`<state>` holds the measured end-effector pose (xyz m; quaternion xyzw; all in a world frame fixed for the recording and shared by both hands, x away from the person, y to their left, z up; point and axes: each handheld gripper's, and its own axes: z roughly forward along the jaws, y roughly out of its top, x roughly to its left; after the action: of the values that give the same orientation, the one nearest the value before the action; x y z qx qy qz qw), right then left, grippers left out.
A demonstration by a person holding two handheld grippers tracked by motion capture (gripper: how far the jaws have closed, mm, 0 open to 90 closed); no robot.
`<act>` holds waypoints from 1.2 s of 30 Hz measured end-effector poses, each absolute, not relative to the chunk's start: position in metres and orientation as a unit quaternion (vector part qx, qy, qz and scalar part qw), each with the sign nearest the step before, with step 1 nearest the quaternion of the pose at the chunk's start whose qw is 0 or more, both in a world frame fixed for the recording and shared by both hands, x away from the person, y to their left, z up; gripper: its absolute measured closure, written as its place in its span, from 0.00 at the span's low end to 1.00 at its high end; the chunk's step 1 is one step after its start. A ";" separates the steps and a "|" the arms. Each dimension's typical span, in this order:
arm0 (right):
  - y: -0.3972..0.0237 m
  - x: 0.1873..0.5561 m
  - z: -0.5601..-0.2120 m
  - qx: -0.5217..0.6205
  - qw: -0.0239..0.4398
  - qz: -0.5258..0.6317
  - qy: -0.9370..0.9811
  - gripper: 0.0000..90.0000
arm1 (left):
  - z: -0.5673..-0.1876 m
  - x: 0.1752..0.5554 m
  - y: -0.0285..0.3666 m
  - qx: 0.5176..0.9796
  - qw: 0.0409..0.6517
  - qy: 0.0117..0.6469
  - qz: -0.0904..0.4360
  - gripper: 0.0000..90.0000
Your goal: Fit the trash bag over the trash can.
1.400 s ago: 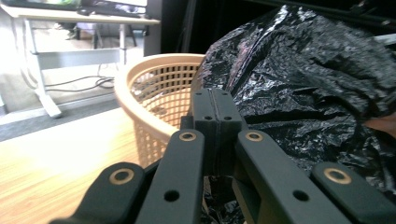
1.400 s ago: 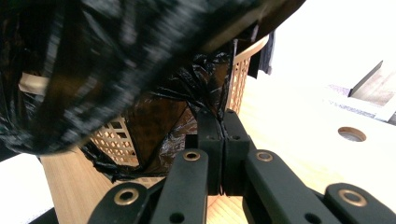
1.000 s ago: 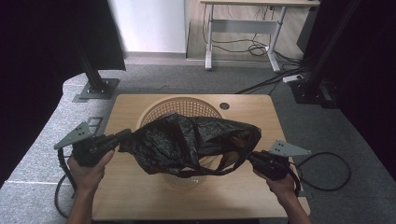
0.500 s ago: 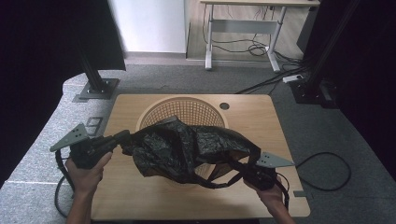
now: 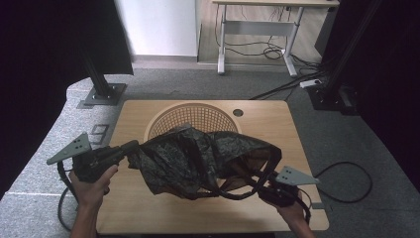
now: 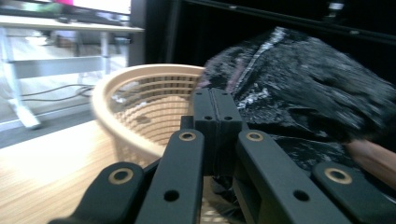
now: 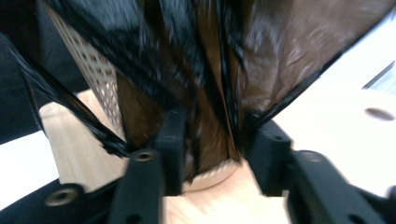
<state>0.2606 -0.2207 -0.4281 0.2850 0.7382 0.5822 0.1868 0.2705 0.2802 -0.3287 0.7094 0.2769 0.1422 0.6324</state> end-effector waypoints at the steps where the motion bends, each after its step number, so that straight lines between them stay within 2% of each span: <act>1: -0.226 0.257 -0.422 0.285 0.194 0.585 0.734 0.59 | -0.328 0.270 0.278 0.711 0.632 0.276 0.142 0.86; 2: -0.231 0.254 -0.417 0.287 0.200 0.589 0.728 0.58 | -0.327 0.270 0.276 0.711 0.632 0.276 0.142 0.77; 6: -0.242 0.250 -0.403 0.292 0.209 0.595 0.719 0.58 | -0.323 0.267 0.266 0.716 0.628 0.268 0.146 0.56; 11: -0.238 0.254 -0.403 0.294 0.210 0.591 0.721 0.58 | -0.320 0.267 0.255 0.735 0.602 0.275 0.152 0.38; 15: -0.237 0.258 -0.402 0.305 0.210 0.589 0.718 0.58 | -0.323 0.272 0.248 0.745 0.587 0.282 0.145 0.29; 18: -0.237 0.259 -0.402 0.307 0.208 0.587 0.719 0.58 | -0.325 0.274 0.244 0.752 0.576 0.286 0.144 0.29; 21: -0.237 0.258 -0.402 0.308 0.207 0.587 0.719 0.58 | -0.328 0.275 0.240 0.757 0.570 0.285 0.144 0.36; 26: -0.240 0.259 -0.401 0.306 0.204 0.593 0.716 0.59 | -0.333 0.275 0.235 0.761 0.568 0.277 0.144 0.69; 28: -0.240 0.258 -0.400 0.304 0.203 0.594 0.716 0.59 | -0.334 0.277 0.235 0.761 0.572 0.275 0.134 0.79; 33: -0.242 0.258 -0.400 0.296 0.200 0.603 0.713 0.64 | -0.331 0.277 0.237 0.750 0.587 0.276 0.129 0.94; 36: -0.240 0.259 -0.401 0.287 0.198 0.613 0.709 0.73 | -0.329 0.278 0.240 0.738 0.603 0.278 0.122 0.98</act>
<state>0.2593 -0.2401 -0.4010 0.2866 0.7090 0.6132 0.1979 0.2781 0.2402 -0.3290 0.7378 0.2779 0.1216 0.6030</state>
